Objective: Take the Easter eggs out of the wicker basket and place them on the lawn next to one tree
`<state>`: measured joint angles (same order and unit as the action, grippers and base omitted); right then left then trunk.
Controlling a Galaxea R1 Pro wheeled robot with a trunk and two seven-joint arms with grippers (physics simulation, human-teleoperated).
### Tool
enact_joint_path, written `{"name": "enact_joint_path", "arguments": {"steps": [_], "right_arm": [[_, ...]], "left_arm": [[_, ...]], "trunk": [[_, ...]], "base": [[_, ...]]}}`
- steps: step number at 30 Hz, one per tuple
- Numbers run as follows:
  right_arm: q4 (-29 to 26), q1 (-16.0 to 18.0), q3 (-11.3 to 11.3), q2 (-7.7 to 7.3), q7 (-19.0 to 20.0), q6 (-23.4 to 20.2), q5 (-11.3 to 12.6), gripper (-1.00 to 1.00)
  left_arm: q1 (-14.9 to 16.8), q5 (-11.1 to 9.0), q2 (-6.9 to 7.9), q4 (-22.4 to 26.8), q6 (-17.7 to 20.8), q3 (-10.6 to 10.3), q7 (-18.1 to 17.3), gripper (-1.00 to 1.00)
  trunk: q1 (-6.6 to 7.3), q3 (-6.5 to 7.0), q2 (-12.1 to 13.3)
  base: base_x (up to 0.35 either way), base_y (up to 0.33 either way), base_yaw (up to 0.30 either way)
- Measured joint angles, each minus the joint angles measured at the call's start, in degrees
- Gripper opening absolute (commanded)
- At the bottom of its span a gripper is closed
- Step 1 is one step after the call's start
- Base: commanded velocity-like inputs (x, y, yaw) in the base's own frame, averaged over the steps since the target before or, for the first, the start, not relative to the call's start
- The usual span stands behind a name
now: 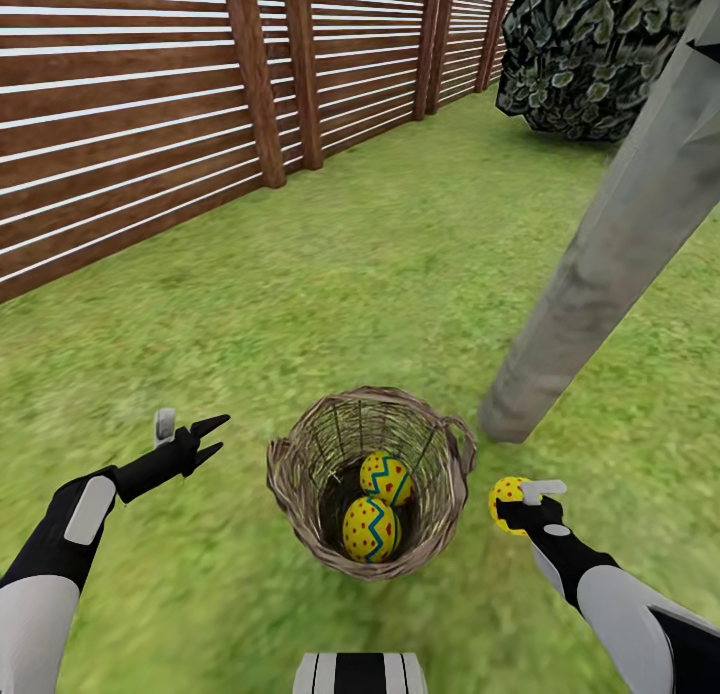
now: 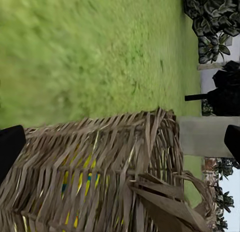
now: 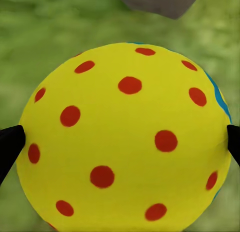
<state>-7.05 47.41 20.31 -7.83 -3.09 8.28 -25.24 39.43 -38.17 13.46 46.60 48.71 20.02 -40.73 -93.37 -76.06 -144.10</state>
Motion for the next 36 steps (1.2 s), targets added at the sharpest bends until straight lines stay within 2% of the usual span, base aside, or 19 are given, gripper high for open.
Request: {"name": "enact_joint_path", "arguments": {"steps": [31, 34, 36], "right_arm": [[-1.75, 0.0, 0.01, 0.08, 0.15, -0.01, 0.0, -1.0], [-2.2, 0.04, -0.67, 0.1, 0.26, 0.28, -0.09, -1.0], [-3.36, 0.02, -0.24, 0.08, 0.18, -0.04, -0.14, -1.0]], "left_arm": [[0.0, 0.12, 0.08, 0.09, 0.05, 0.08, -0.06, 1.0], [0.01, 0.12, 0.08, 0.07, 0.04, 0.09, -0.07, 1.0], [0.0, 0.11, 0.09, 0.08, 0.05, 0.09, -0.07, 1.0]], "trunk": [[-0.78, -6.64, -0.4], [-0.83, -7.3, -0.45], [-0.89, -7.75, -0.48]], "base": [[0.0, 0.0, 0.0], [0.0, 0.0, 0.0], [0.0, 0.0, 0.0]]}}
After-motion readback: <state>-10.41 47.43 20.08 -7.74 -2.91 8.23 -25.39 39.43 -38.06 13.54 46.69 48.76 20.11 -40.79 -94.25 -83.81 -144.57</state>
